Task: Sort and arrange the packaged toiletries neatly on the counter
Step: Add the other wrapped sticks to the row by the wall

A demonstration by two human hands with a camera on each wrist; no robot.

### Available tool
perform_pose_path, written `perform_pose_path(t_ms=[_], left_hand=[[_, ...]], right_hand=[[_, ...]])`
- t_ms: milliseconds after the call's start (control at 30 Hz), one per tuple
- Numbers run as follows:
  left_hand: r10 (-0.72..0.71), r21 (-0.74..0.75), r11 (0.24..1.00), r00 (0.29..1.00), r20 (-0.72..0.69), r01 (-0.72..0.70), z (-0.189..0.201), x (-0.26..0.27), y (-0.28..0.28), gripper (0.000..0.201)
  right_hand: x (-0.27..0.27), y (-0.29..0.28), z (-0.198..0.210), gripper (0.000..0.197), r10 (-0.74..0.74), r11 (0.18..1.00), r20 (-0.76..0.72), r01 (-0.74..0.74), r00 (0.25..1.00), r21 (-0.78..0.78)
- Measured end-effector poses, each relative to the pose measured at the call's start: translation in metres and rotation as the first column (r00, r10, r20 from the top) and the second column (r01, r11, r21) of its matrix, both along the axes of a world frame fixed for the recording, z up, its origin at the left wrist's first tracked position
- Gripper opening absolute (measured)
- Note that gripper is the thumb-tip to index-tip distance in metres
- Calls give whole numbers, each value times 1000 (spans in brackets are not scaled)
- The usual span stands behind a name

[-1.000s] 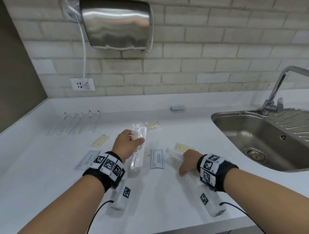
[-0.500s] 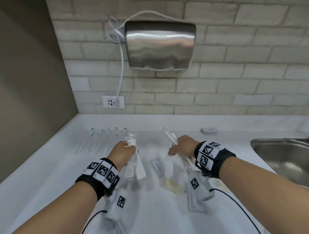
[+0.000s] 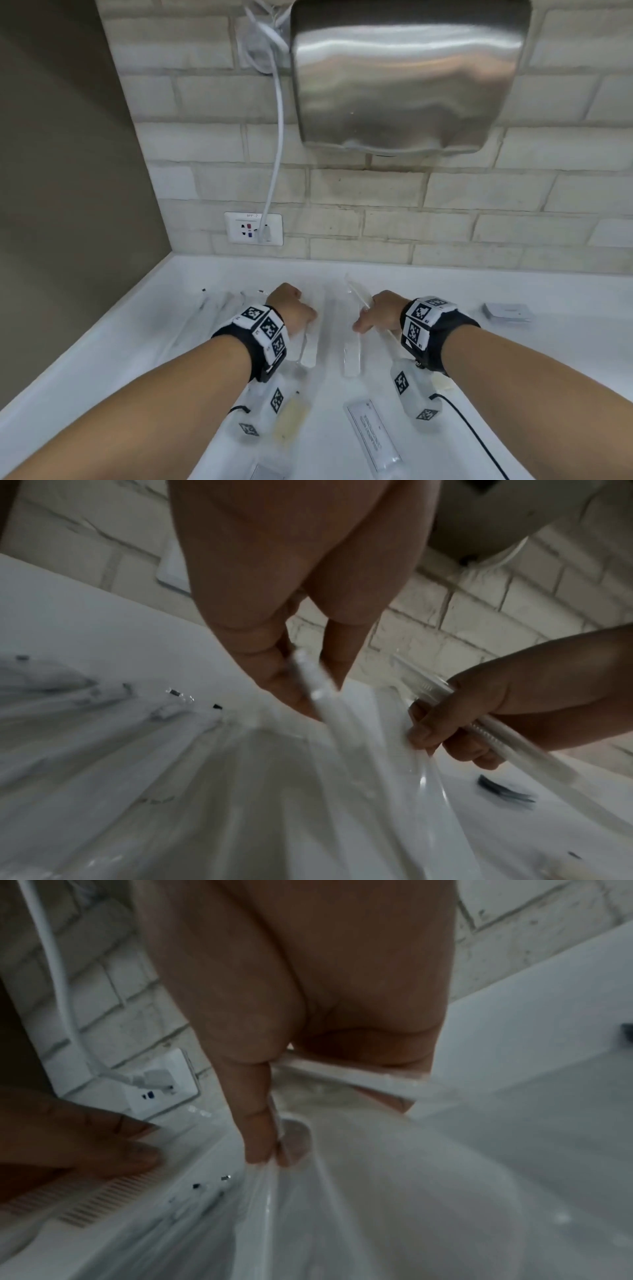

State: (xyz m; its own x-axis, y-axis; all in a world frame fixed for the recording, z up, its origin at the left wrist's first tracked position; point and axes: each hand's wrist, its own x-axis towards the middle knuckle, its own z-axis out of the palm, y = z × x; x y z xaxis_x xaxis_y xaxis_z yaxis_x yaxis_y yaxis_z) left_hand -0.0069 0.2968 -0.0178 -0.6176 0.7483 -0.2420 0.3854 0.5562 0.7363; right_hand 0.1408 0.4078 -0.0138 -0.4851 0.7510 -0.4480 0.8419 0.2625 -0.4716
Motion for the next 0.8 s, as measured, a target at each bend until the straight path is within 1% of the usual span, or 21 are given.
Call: perform_pose_path(t_ms=[33,67,100,133,167,200,267,300,467,567,600,667,767,800], left_hand=[[0,-22,1000,1000,-11,0,-3,0,7,19],[6,-48,999,1000,-24,-8,-8,-1,14,20],[4,-73,997,1000,-29,-6,-11,-1,20,25],[-7,-108,994,999,-41,3,-18,-3,29,22],[-26,-138,990,998,-61,18,-22,-3,33,12],[-32,-163,986,997,-70,20,-27,-4,38,14],[-26,-188,982,996,-83,10,-36,-7,45,37],[-26,-203,979,996,-85,8,-40,-7,47,42],[-27,-227,974,989,-142,-6,-48,-13,53,54],[-22,-208,978,995,-93,2,-51,-17,55,51],[-14,-192,981,997,-80,-2,-53,-19,55,50],[13,-163,986,997,-78,-26,-55,-21,53,49],[31,-154,987,995,-94,-46,-56,-21,52,53],[28,-160,986,994,-109,-45,-56,-20,51,53]], right_hand=[[-2,5,-7,47,-3,1000,11,3,1000,-10],[-4,10,-12,52,-9,1000,7,9,1000,-13],[-6,16,-19,54,-19,1000,9,19,1000,-13],[-7,21,-25,54,-21,1000,6,21,1000,-12],[-9,25,-31,54,-24,1000,4,24,1000,-14],[-11,29,-37,54,-27,1000,-3,27,1000,-14],[-14,36,-45,53,-37,999,-21,37,999,-4],[-16,38,-49,52,-36,999,-24,36,999,-2],[-18,44,-62,52,-28,999,-32,30,999,38],[-19,43,-66,59,-45,998,-62,47,997,31],[-18,43,-67,58,-59,998,-84,61,995,20],[-15,44,-66,51,-86,996,-137,85,987,-14],[-10,41,-63,49,-135,990,-177,126,975,-63],[-8,42,-63,40,-146,988,-181,135,972,-76]])
